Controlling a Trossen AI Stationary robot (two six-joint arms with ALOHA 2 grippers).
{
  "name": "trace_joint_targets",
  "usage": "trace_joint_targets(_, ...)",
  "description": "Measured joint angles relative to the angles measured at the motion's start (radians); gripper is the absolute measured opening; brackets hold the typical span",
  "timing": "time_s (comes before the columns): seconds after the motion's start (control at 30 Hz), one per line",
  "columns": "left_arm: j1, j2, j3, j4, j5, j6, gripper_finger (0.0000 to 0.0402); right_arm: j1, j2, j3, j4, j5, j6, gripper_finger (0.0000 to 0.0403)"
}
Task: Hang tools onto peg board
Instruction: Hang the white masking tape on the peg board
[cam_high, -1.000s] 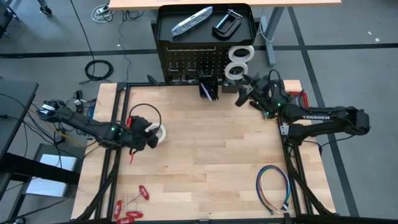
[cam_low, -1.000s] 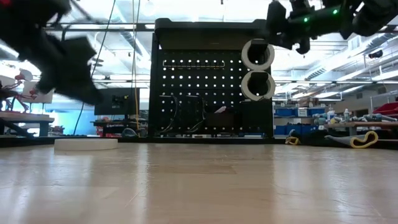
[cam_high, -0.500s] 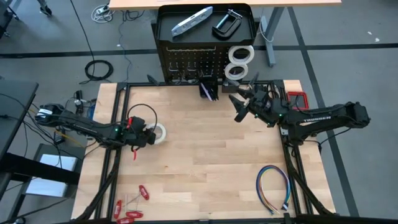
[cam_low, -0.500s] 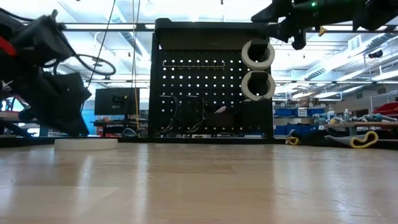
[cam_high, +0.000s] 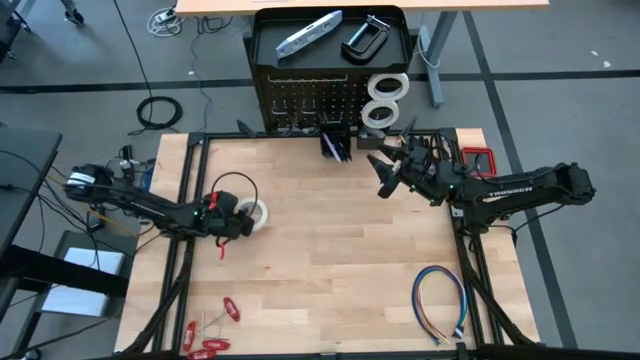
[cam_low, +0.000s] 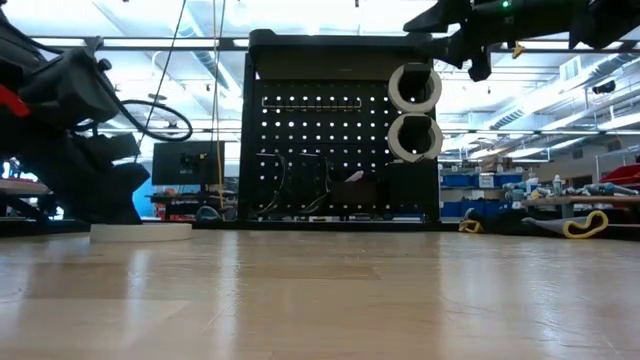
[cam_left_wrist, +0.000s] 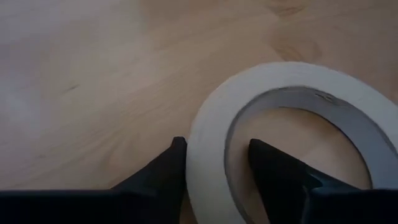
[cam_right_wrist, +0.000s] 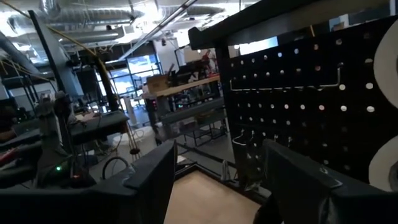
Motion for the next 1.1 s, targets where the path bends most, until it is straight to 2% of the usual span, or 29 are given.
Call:
trace_joint_targets(0.1,0.000,0.041,0.001,0.028,-0.013,0.006,0.0147,0.013,0.000,0.000,0.005,-0.031,-0.009,0.0244)
trace_joint_targets(0.23,0.000,0.064,0.000,0.076,-0.036,0.066,0.0093,0.058,0.031,0.002,0.048,-0.192,-0.062,0.0244)
trace_joint_targets(0.37,-0.001,0.070,0.029,0.113,-0.099,0.191,0.0085,0.121,0.139,0.002,0.060,-0.166,-0.018,0.0244)
trace_joint_targets(0.57,-0.001,0.070,0.113,0.349,-0.302,0.518,0.0082,0.172,0.439,0.002,0.274,-0.131,0.146,0.0244)
trace_joint_targets(0.7,-0.001,0.070,0.166,0.626,-0.352,0.833,0.0082,0.172,0.635,0.009,0.432,-0.119,0.249,0.0244)
trace_joint_targets(0.8,-0.013,0.069,0.190,0.820,-0.357,1.035,0.0081,0.167,0.756,0.057,0.544,-0.108,0.284,0.0244)
trace_joint_targets(0.9,-0.034,0.069,0.213,0.949,-0.358,1.171,0.0080,0.162,0.861,0.154,0.615,-0.108,0.272,0.0244)
trace_joint_targets(1.1,-0.068,0.069,0.237,1.016,-0.374,1.249,0.0081,0.160,1.004,0.388,0.614,-0.112,0.230,0.0244)
